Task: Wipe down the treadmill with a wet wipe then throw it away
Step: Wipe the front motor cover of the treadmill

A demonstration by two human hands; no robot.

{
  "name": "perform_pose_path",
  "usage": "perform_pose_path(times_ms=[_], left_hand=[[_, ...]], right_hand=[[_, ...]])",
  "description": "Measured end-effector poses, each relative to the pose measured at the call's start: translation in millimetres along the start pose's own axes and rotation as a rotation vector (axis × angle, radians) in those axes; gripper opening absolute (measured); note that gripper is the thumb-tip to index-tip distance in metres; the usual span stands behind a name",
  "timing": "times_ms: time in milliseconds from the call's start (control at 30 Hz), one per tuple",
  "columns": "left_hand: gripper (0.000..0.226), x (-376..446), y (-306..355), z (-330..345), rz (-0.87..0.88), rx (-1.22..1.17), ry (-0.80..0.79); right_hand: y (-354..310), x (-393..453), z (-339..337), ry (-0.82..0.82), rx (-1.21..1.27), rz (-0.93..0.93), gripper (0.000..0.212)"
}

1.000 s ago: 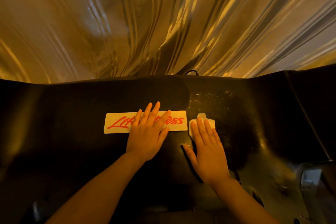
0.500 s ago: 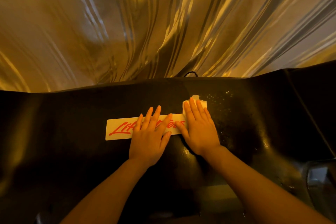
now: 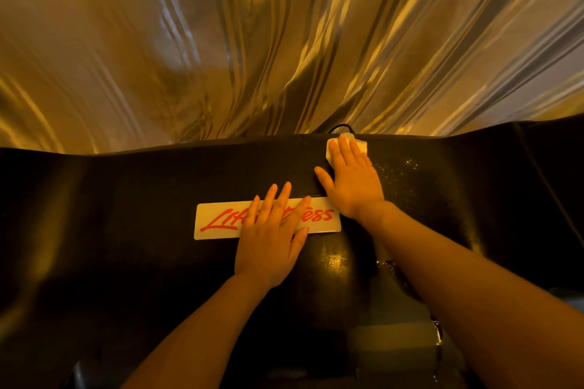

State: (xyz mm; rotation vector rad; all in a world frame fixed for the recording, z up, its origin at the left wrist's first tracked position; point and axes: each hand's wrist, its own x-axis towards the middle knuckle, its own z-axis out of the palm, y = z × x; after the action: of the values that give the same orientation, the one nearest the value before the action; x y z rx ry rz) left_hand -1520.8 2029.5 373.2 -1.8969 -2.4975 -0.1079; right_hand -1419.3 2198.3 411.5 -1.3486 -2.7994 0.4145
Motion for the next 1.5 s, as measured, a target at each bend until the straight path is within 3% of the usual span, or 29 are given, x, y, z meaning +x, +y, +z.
perform_pose_path(times_ms=[467,733,1000,1400,1500], left_hand=[[0.055,-0.6,0.4,0.8,-0.006,0.002,0.002],[0.055,-0.9,1.1,-1.6,-0.005,0.003,-0.006],[0.055,-0.6,1.6,-3.2,-0.011,0.001,-0.015],[0.053,1.1,5.3,-8.8,-0.043,-0.036,-0.053],[0.052,8.5,13.3,-16.3,-0.078,-0.104,-0.003]], right_hand=[[14.1,-100.6,36.4,0.082,0.045,-0.065,0.077],[12.2,-73.3,23.1,0.040,0.013,-0.039,0.084],[4.4,-14.3,1.9,0.027,0.037,0.072,0.070],[18.6,-79.7,27.9,0.066,0.030,0.043,0.084],[21.2,-85.4,26.3,0.054,0.024,0.031,0.087]])
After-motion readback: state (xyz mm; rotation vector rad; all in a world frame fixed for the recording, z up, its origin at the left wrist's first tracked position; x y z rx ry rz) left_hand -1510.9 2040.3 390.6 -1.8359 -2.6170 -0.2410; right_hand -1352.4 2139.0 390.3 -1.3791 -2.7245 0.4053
